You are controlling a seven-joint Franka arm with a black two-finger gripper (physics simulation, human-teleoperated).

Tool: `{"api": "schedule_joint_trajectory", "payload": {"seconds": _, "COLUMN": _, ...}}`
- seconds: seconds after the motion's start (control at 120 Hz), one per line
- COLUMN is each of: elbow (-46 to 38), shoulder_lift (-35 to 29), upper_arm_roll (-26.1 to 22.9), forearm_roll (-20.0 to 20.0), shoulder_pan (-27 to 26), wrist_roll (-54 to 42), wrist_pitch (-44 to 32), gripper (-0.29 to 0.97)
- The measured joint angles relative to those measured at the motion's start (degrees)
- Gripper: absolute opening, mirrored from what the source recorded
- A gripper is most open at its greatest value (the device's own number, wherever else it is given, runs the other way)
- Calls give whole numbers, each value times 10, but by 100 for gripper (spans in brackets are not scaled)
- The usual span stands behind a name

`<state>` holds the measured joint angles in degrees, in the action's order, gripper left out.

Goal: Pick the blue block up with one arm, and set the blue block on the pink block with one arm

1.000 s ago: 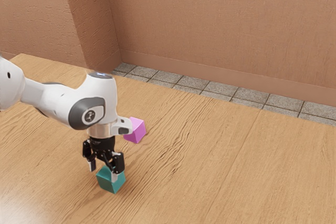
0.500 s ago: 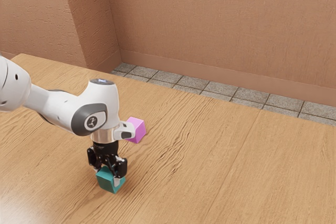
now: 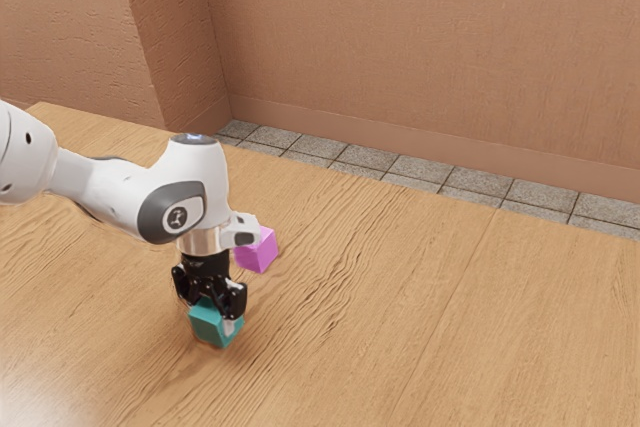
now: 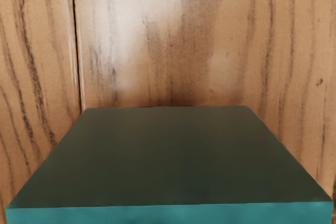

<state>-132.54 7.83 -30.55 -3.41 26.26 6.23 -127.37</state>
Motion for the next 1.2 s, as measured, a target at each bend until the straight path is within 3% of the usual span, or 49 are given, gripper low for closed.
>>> {"api": "schedule_joint_trajectory", "payload": {"seconds": 0.308, "elbow": 178, "shoulder_lift": 47, "upper_arm_roll": 20, "forearm_roll": 1, "shoulder_pan": 16, "wrist_roll": -40, "wrist_pitch": 59, "gripper": 39}}
{"api": "schedule_joint_trajectory", "payload": {"seconds": 0.6, "elbow": 328, "shoulder_lift": 165, "upper_arm_roll": 36, "forearm_roll": -32, "shoulder_pan": 12, "wrist_roll": -82, "wrist_pitch": 125, "gripper": 39}}
{"api": "schedule_joint_trajectory", "payload": {"seconds": 0.825, "elbow": 409, "shoulder_lift": 233, "upper_arm_roll": 36, "forearm_roll": -67, "shoulder_pan": -2, "wrist_roll": -104, "wrist_pitch": 167, "gripper": 39}}
{"api": "schedule_joint_trajectory", "payload": {"seconds": 1.2, "elbow": 477, "shoulder_lift": 280, "upper_arm_roll": 49, "forearm_roll": -92, "shoulder_pan": -44, "wrist_roll": -127, "wrist_pitch": 207, "gripper": 41}}
